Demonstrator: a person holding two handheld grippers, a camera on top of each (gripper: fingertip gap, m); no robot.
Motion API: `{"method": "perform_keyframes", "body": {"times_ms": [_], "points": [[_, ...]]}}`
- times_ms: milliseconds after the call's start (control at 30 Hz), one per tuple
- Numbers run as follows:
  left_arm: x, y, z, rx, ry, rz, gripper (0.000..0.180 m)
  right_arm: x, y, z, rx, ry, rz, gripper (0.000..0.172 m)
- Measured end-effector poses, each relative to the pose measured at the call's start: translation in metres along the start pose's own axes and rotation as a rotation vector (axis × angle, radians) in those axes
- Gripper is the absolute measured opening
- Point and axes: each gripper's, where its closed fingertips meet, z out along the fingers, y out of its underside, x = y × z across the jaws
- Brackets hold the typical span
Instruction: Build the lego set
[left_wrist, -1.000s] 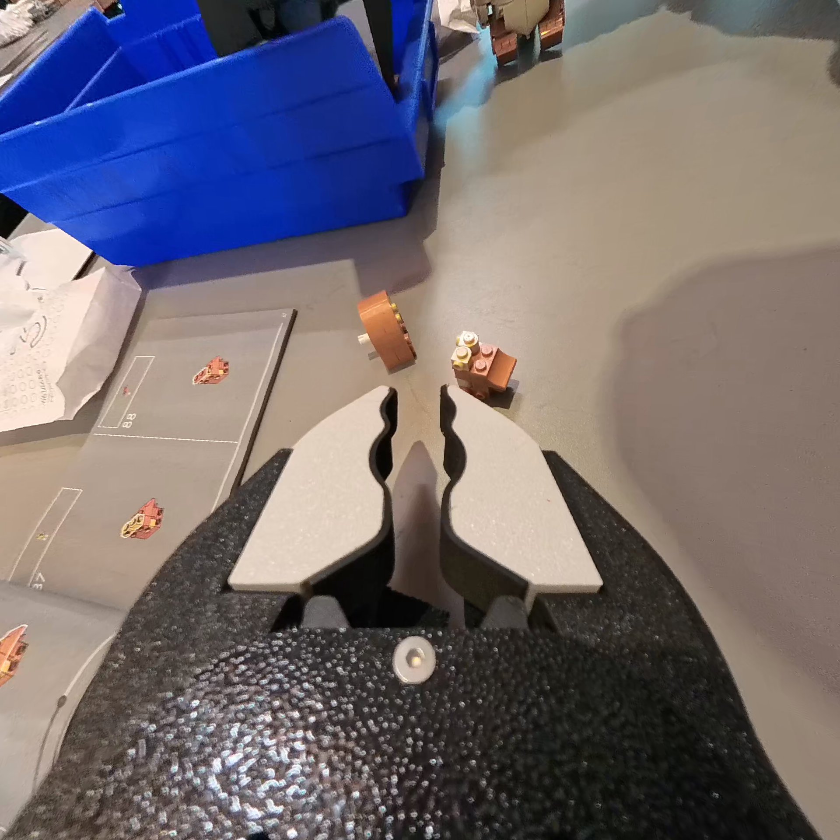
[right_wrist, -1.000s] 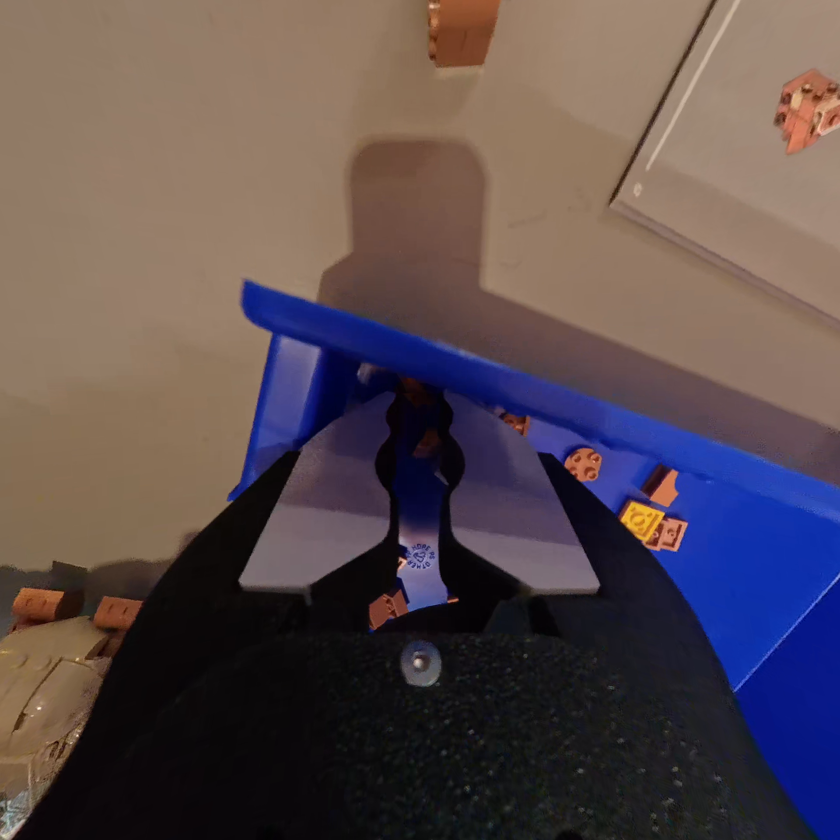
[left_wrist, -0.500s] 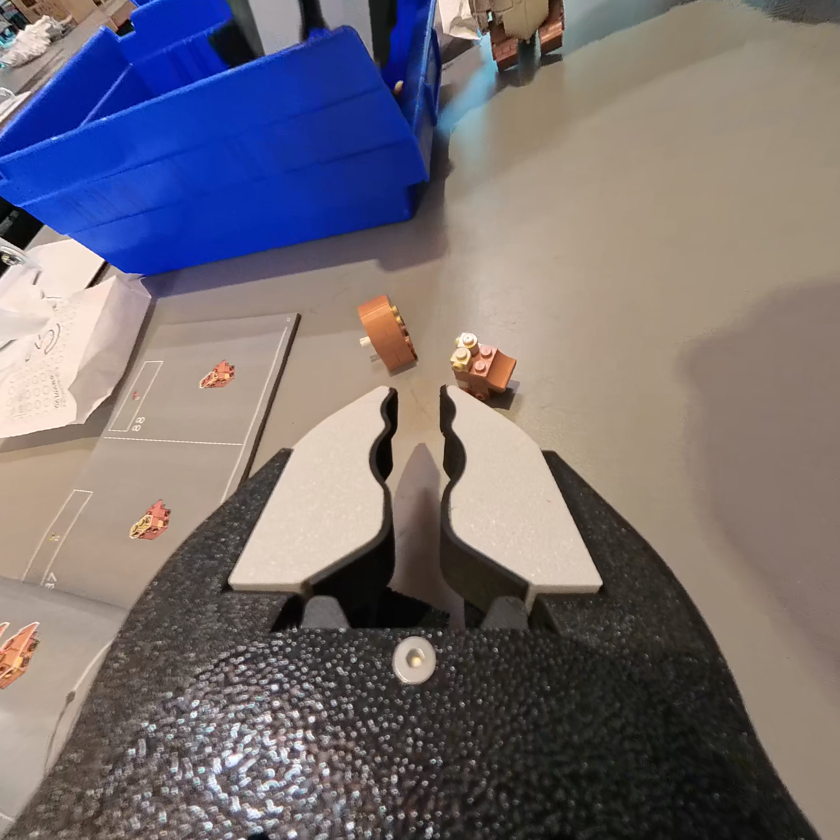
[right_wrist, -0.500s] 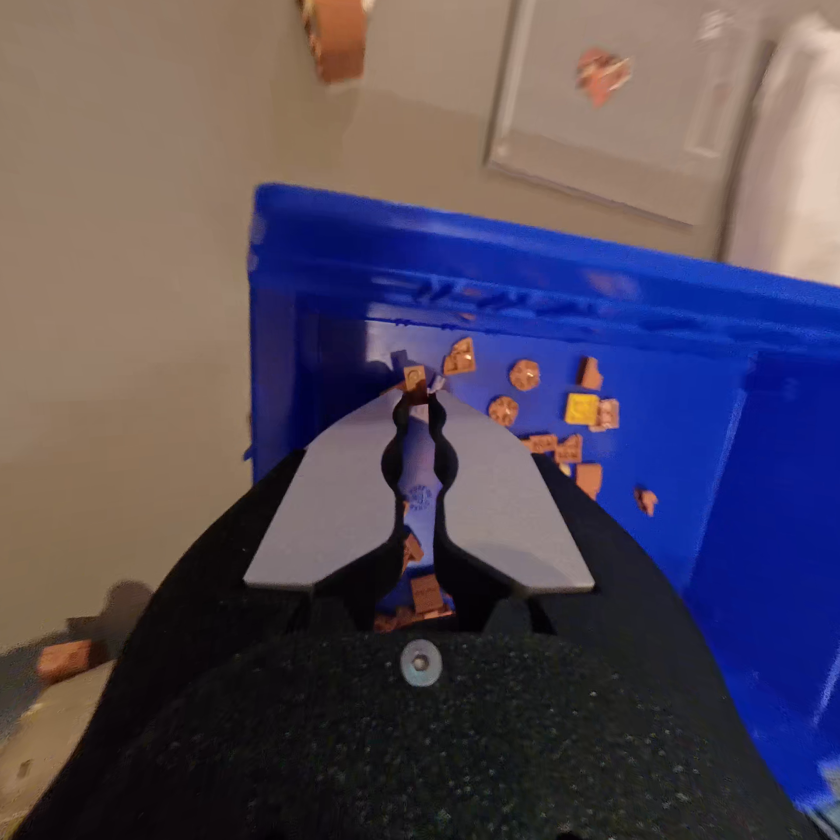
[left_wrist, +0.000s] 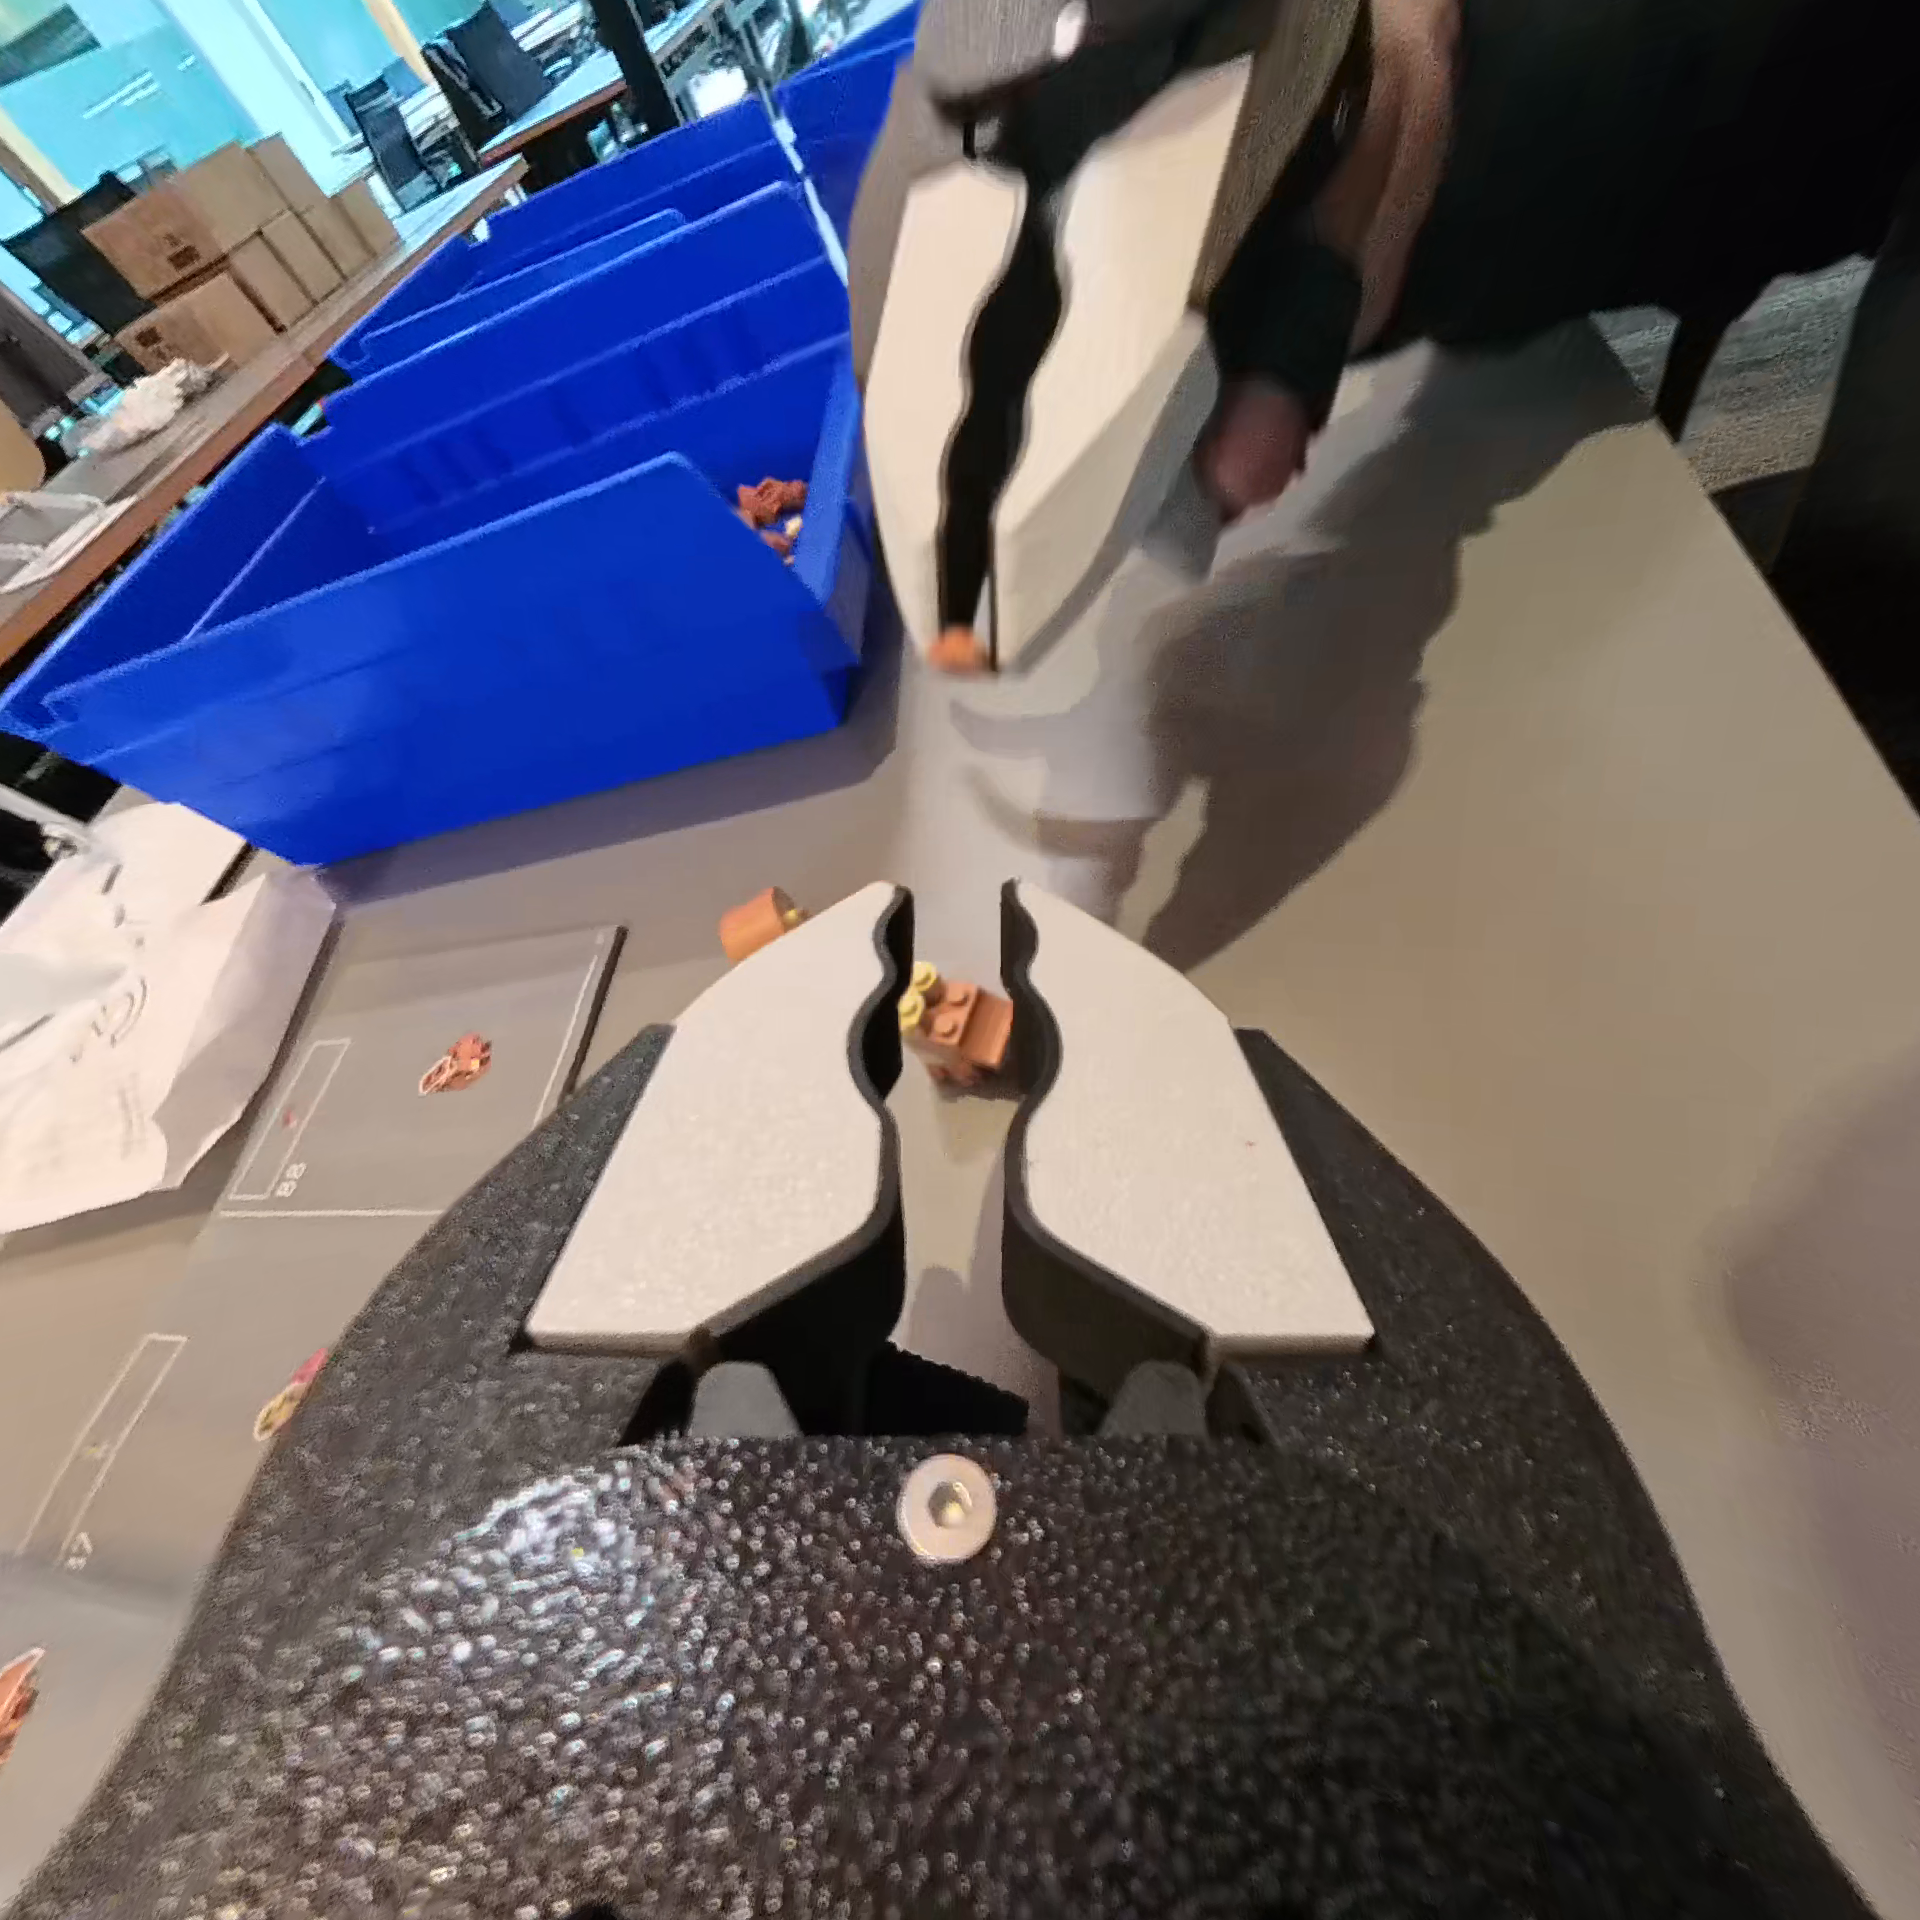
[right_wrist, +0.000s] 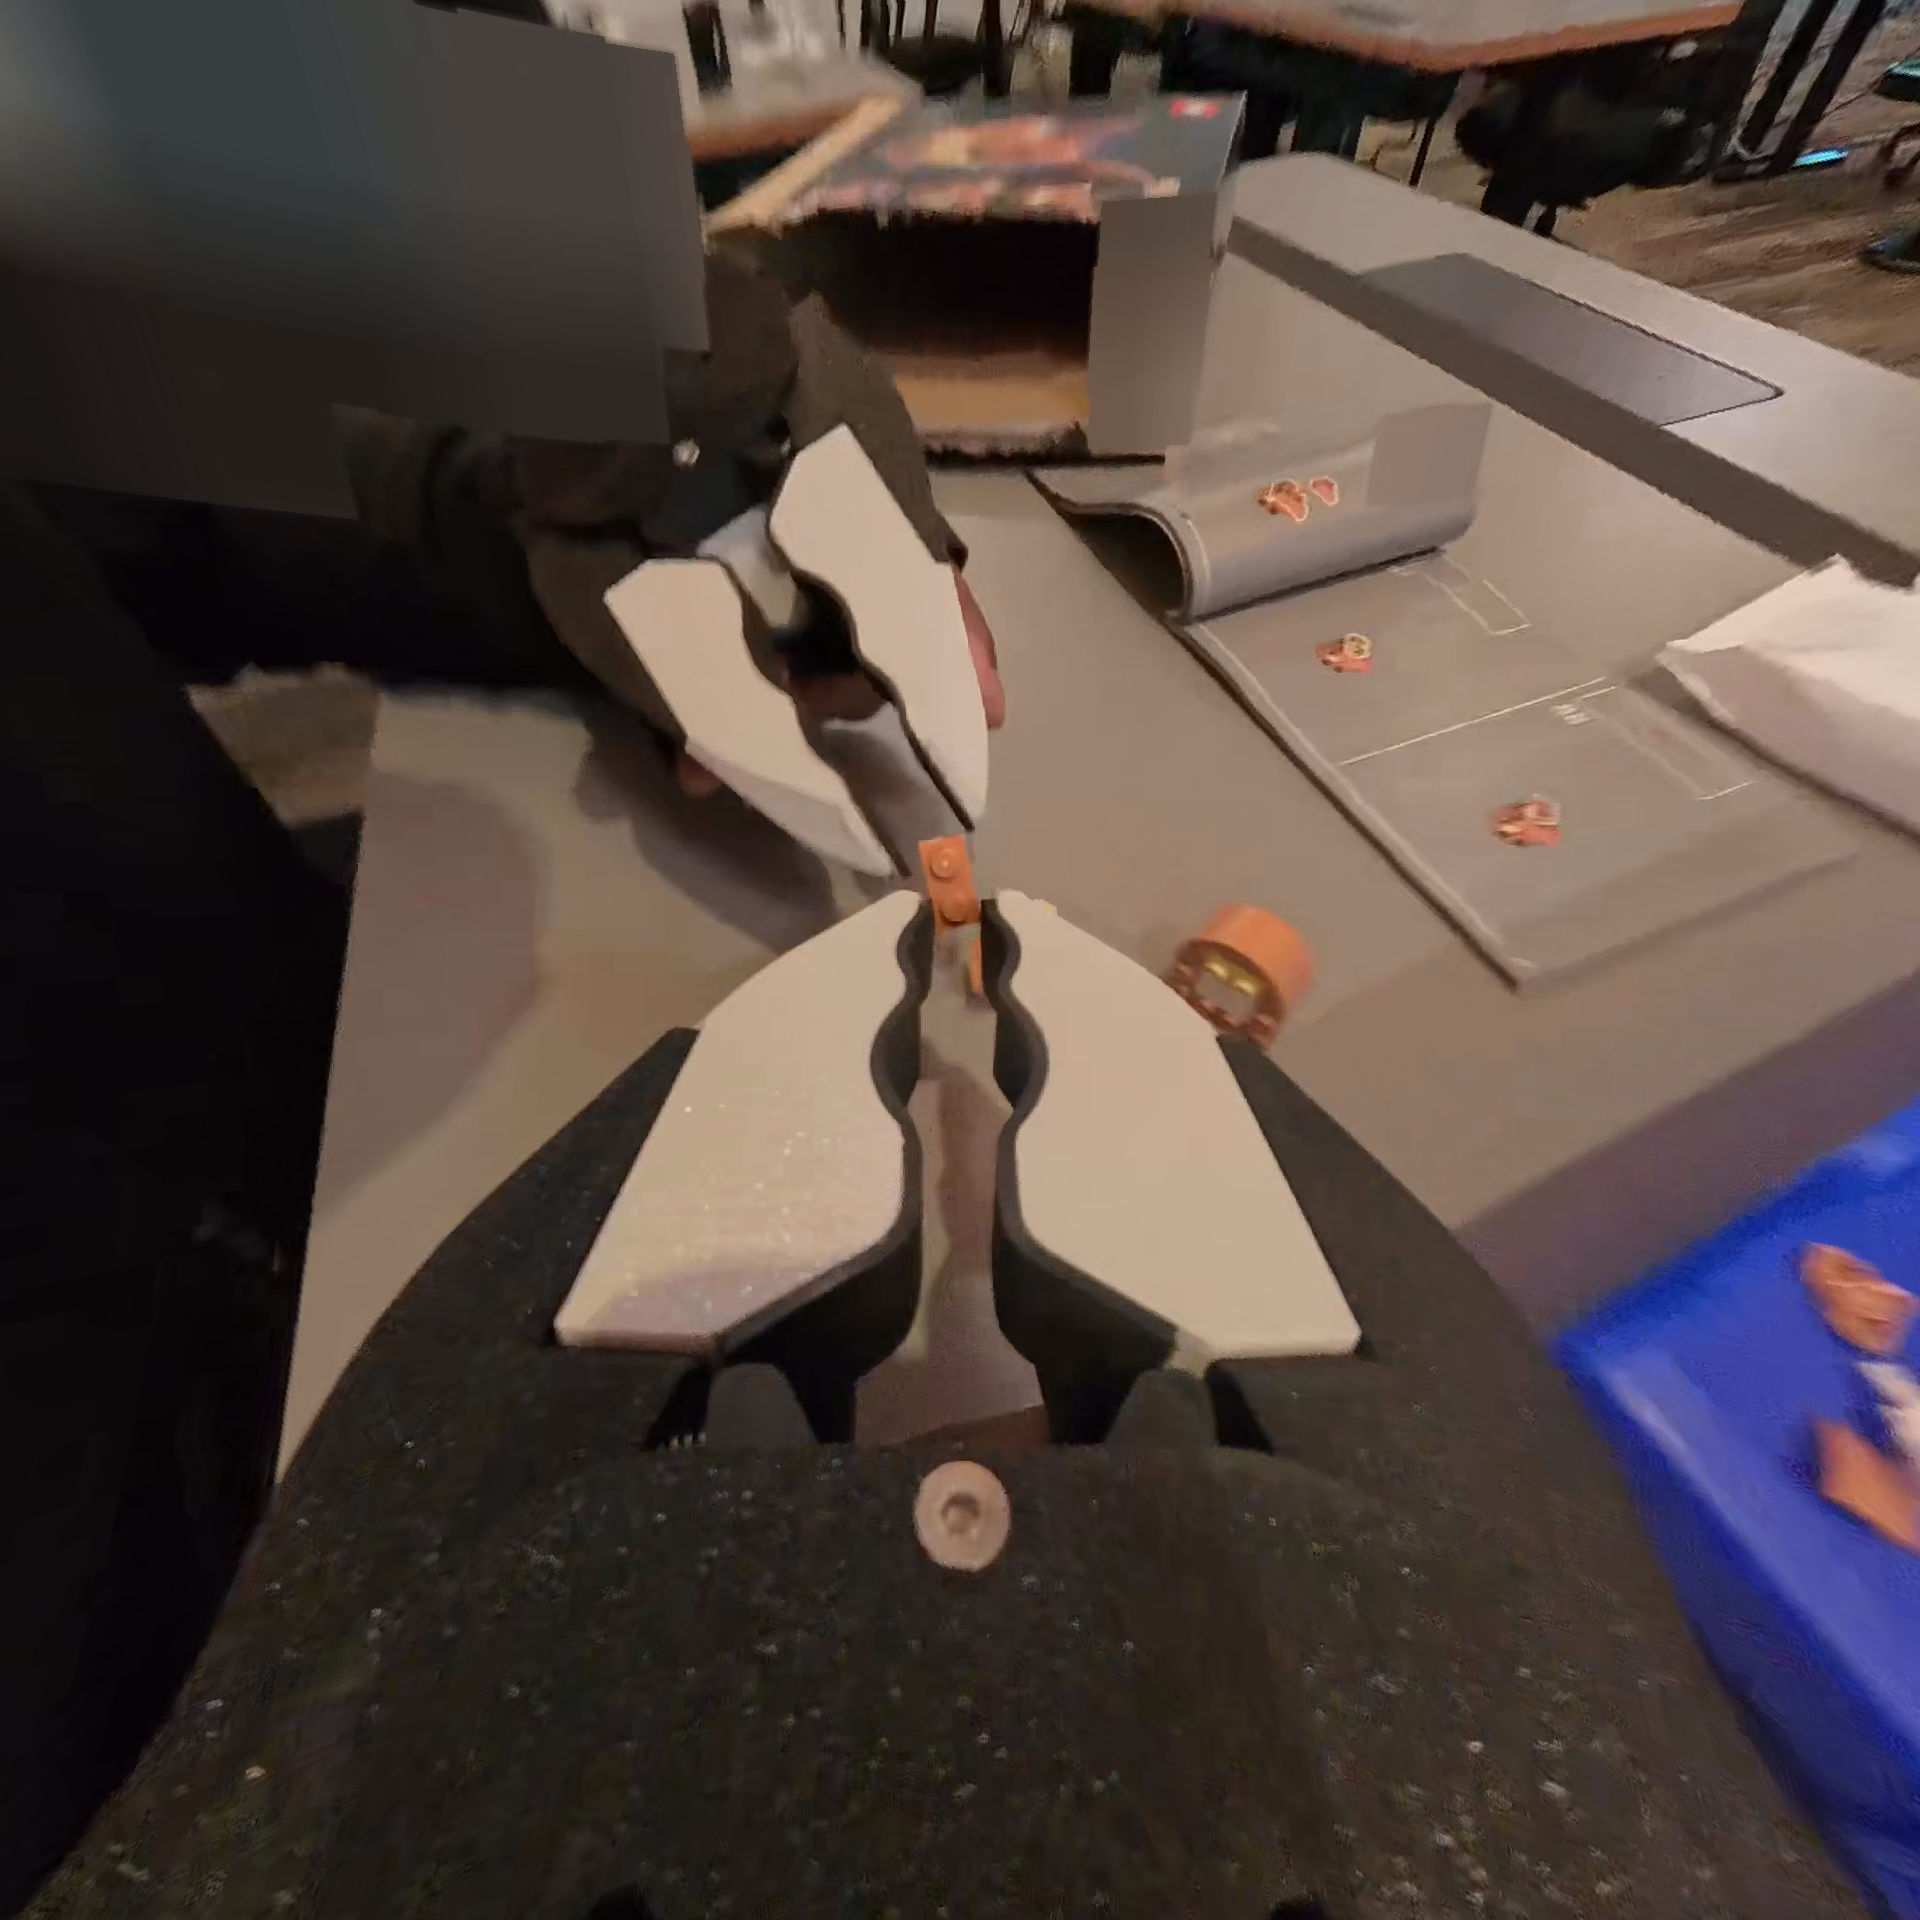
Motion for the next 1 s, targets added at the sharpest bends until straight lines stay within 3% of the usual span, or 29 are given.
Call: {"method": "perform_keyframes", "body": {"times_ms": [167, 333, 500, 700, 1000], "points": [[0.01, -0.007, 0.003, 0.005, 0.008, 0.017, 0.016, -0.007, 0.016, 0.021, 0.031, -0.001, 0.228, 0.008], [0.014, -0.002, 0.004, -0.037, 0.003, 0.047, 0.017, -0.011, 0.023, 0.025, -0.034, 0.042, 0.132, 0.008], [0.02, -0.001, 0.004, -0.052, 0.023, 0.098, 0.019, -0.018, 0.028, 0.025, -0.073, -0.013, 0.12, 0.008], [0.034, 0.012, 0.007, -0.112, 0.103, 0.139, 0.005, -0.025, 0.049, 0.028, -0.233, -0.025, 0.037, 0.008], [0.029, 0.029, 0.008, -0.207, 0.092, 0.112, 0.013, -0.015, 0.057, 0.028, -0.292, 0.05, 0.076, 0.01]]}}
